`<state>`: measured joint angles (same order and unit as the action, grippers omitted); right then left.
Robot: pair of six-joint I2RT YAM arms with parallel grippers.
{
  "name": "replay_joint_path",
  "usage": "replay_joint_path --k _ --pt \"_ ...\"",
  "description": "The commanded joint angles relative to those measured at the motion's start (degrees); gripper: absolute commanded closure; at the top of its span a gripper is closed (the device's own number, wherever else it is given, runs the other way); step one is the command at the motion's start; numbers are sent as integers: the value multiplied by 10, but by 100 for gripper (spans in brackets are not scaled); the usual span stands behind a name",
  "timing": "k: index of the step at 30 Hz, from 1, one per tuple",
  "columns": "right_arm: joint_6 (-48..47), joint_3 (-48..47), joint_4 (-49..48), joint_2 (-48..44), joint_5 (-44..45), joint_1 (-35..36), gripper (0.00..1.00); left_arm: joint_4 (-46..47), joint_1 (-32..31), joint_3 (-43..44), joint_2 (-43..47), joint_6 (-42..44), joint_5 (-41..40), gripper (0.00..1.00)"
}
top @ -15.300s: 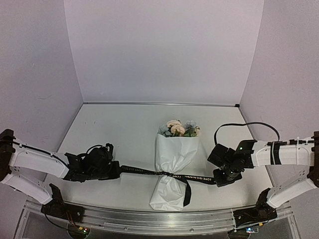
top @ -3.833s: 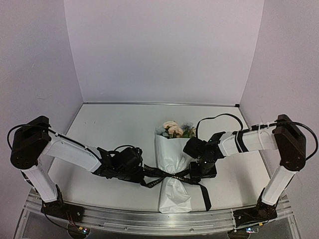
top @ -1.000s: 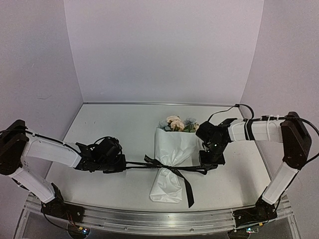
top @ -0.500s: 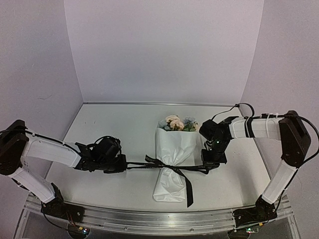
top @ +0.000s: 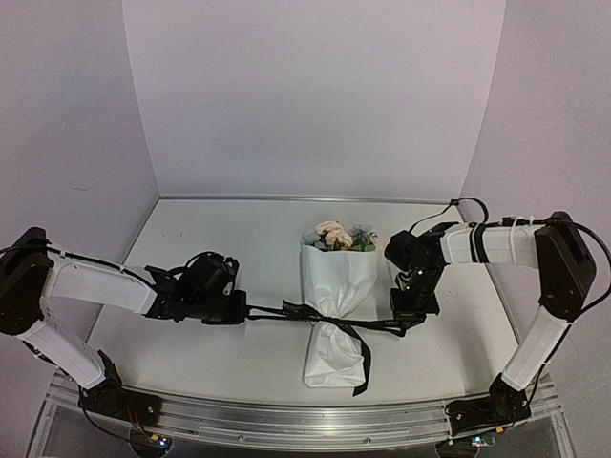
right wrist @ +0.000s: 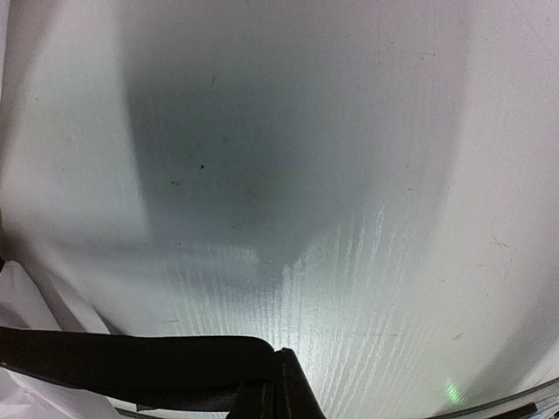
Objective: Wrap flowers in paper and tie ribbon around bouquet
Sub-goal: Adjust the ribbon on the folded bouquet, then reset both arms
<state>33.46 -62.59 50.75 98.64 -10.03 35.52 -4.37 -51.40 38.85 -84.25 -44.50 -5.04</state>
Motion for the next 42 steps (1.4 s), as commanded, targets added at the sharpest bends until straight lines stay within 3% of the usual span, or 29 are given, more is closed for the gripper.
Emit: replay_joint_path --k 1,6,10,18,21,23,24,42 --pt "1 -4 47 -30 14 -8 95 -22 7 21 -4 23 -3 100" --pt "1 -5 50 -46 -3 -7 82 -19 1 28 -3 28 4 100" --pt "5 -4 50 -65 -15 1 62 -22 -1 26 13 26 1 88" --pt "16 0 50 -116 -30 16 28 -30 -3 25 77 29 -5 35" --pt "18 9 50 -147 -21 26 14 -35 -3 32 105 41 -12 21" --pt "21 18 50 -171 -9 34 3 -43 -3 43 121 50 -20 3" --pt "22 23 50 -183 -4 37 2 -47 -3 48 129 56 -23 0" --pt "40 136 64 -435 100 69 2 -121 -3 144 225 80 -148 0"
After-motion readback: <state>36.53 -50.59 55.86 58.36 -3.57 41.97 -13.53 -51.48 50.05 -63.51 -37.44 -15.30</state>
